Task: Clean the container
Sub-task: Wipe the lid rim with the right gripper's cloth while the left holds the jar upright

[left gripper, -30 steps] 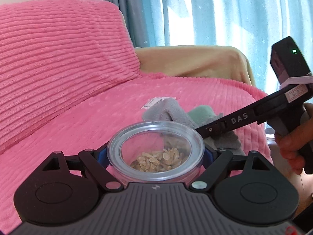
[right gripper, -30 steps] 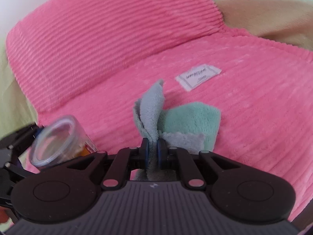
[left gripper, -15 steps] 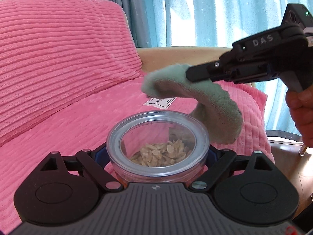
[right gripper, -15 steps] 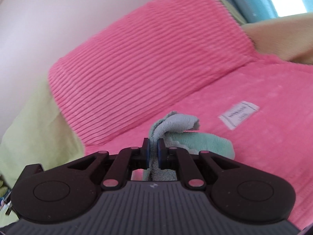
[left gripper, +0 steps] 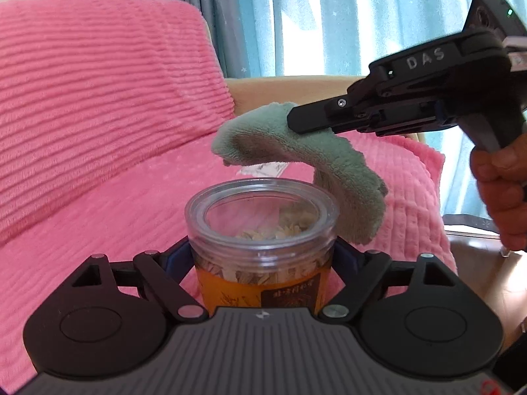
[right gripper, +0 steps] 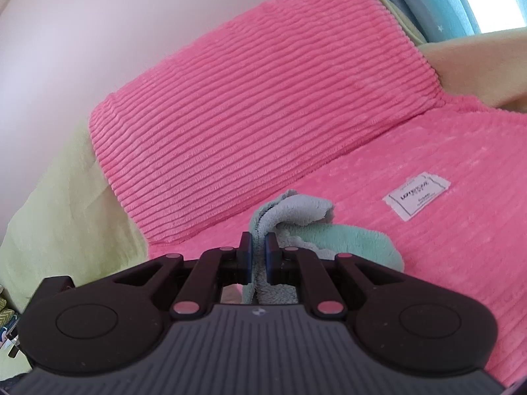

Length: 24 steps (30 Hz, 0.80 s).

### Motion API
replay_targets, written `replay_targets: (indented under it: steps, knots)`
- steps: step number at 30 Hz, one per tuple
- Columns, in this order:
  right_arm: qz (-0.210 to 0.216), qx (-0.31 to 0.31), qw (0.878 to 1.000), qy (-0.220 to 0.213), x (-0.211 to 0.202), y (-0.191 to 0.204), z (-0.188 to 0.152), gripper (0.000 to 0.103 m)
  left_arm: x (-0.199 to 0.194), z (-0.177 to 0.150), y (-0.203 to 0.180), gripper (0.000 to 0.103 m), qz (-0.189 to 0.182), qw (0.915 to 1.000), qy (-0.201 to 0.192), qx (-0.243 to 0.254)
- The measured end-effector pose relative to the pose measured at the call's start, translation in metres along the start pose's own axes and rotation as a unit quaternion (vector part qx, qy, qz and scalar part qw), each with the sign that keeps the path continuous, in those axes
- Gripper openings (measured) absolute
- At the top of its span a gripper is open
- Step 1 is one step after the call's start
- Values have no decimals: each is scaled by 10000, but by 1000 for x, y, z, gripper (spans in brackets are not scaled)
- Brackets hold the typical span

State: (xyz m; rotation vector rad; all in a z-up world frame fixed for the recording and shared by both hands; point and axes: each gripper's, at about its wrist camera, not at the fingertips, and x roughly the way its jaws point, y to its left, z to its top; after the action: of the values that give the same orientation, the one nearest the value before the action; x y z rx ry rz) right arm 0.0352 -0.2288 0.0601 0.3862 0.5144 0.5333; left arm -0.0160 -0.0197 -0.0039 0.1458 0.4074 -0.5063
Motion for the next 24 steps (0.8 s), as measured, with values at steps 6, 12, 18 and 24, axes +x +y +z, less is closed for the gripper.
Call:
replay_targets:
  steps: [6, 12, 18, 24]
  knots:
    - [91, -200, 9997, 70, -1, 5, 2, 6, 18, 6, -5, 85, 48, 9999, -129, -10]
    - [230, -412, 9979, 445, 6, 9, -1, 6, 23, 3, -5, 85, 1, 10000, -78, 34]
    - [368, -624, 9940, 819, 13, 13, -5, 6, 22, 2, -2, 85, -48, 10000, -64, 49]
    - [631, -720, 9887, 1150, 18, 19, -10, 6, 19, 2, 0, 85, -74, 10000, -53, 27]
